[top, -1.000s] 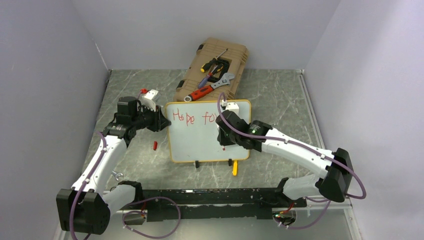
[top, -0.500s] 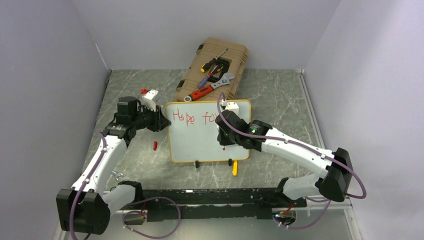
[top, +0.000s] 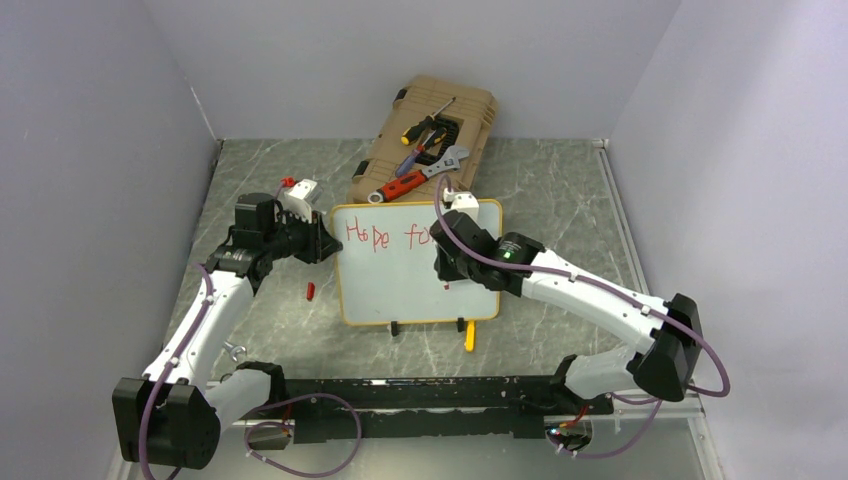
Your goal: Write a sentence on the whiteboard
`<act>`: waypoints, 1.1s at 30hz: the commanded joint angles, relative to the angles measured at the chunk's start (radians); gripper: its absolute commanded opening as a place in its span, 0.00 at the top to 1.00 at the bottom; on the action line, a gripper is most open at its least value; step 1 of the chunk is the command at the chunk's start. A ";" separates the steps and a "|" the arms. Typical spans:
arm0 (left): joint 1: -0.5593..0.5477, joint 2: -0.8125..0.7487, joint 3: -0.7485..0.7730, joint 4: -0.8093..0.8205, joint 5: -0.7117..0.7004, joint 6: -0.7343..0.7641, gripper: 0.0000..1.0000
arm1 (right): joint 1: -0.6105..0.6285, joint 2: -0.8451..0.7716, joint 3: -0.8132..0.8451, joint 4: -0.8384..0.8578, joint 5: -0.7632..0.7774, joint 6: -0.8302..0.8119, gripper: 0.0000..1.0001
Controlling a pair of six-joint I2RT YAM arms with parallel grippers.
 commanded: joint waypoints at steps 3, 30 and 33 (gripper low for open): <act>-0.022 -0.013 0.021 -0.007 0.033 0.017 1.00 | -0.024 -0.040 -0.032 -0.019 0.029 0.033 1.00; -0.022 -0.011 0.021 -0.008 0.027 0.019 1.00 | -0.053 -0.163 -0.095 -0.008 -0.009 -0.006 1.00; -0.022 -0.011 0.021 -0.007 0.027 0.019 1.00 | -0.053 -0.167 -0.119 -0.004 -0.023 0.004 1.00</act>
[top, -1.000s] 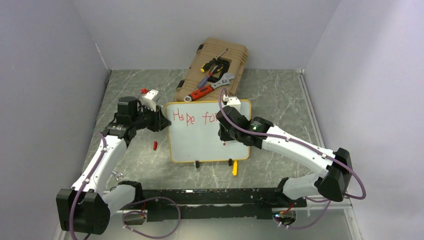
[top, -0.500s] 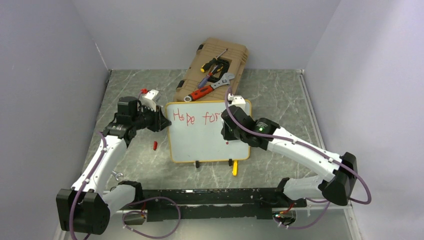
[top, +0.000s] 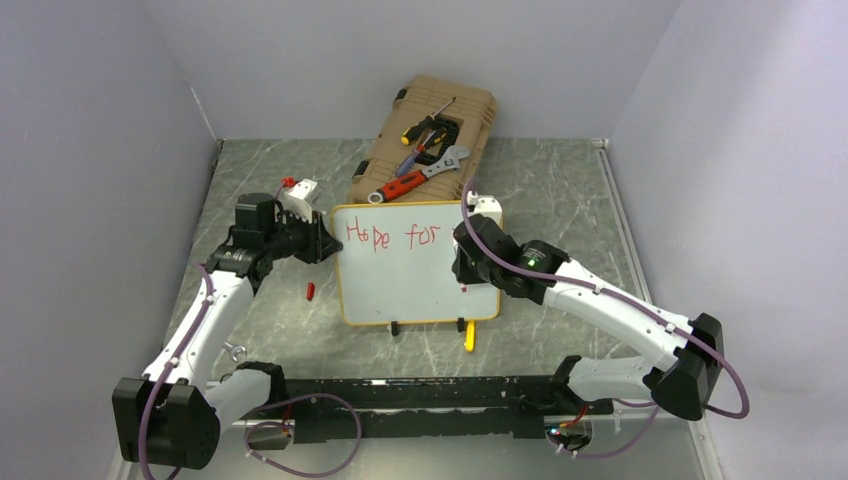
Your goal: Write a sentence on the whiteboard
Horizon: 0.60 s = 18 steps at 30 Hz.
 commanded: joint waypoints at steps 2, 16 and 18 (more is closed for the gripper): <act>-0.020 -0.009 0.020 -0.008 0.027 0.019 1.00 | -0.005 -0.032 -0.026 0.008 -0.022 0.012 1.00; -0.020 -0.011 0.021 -0.007 0.029 0.019 1.00 | -0.065 -0.053 -0.033 -0.043 -0.010 0.025 1.00; -0.020 -0.011 0.020 -0.007 0.030 0.019 1.00 | -0.065 -0.057 -0.026 -0.031 -0.013 0.009 1.00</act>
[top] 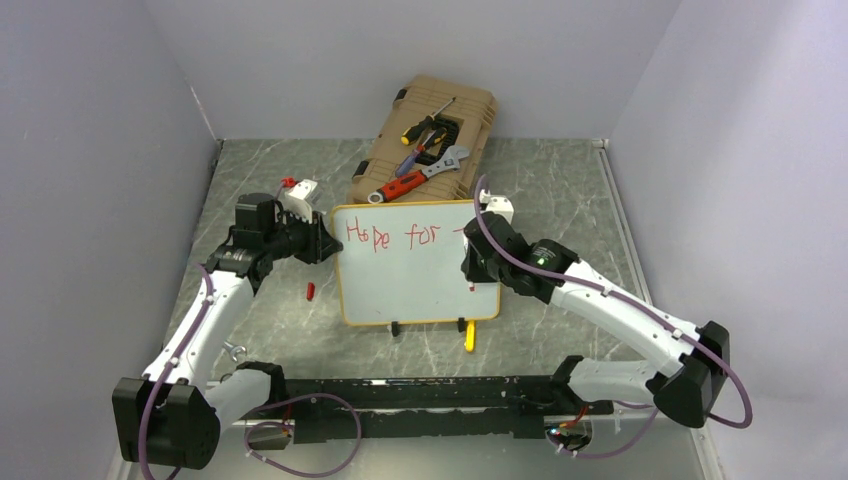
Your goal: Write a sentence on the whiteboard
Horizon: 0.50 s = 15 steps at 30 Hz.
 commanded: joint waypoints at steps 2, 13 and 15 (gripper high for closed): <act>-0.020 -0.011 0.021 -0.004 0.030 0.019 1.00 | -0.009 -0.036 0.006 0.019 0.006 -0.026 1.00; -0.020 -0.012 0.021 -0.004 0.030 0.019 1.00 | -0.009 0.000 0.078 0.040 0.006 -0.124 1.00; -0.020 -0.012 0.021 -0.004 0.030 0.019 1.00 | -0.010 0.016 0.090 0.038 0.007 -0.133 1.00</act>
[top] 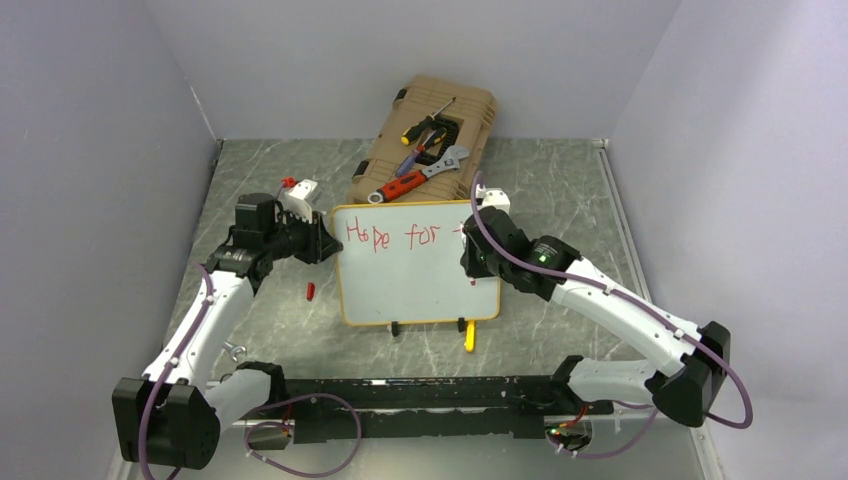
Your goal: Write a sentence on the whiteboard
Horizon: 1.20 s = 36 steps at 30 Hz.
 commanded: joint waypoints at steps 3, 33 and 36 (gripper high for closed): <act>-0.020 -0.011 0.021 -0.003 0.031 0.019 1.00 | -0.004 0.043 0.074 0.023 0.009 -0.048 1.00; -0.021 -0.020 0.020 -0.003 0.030 0.017 1.00 | 0.041 -0.009 0.038 -0.060 0.060 0.049 1.00; -0.021 -0.020 0.021 -0.006 0.028 0.019 1.00 | 0.037 -0.018 0.051 -0.031 0.064 0.022 1.00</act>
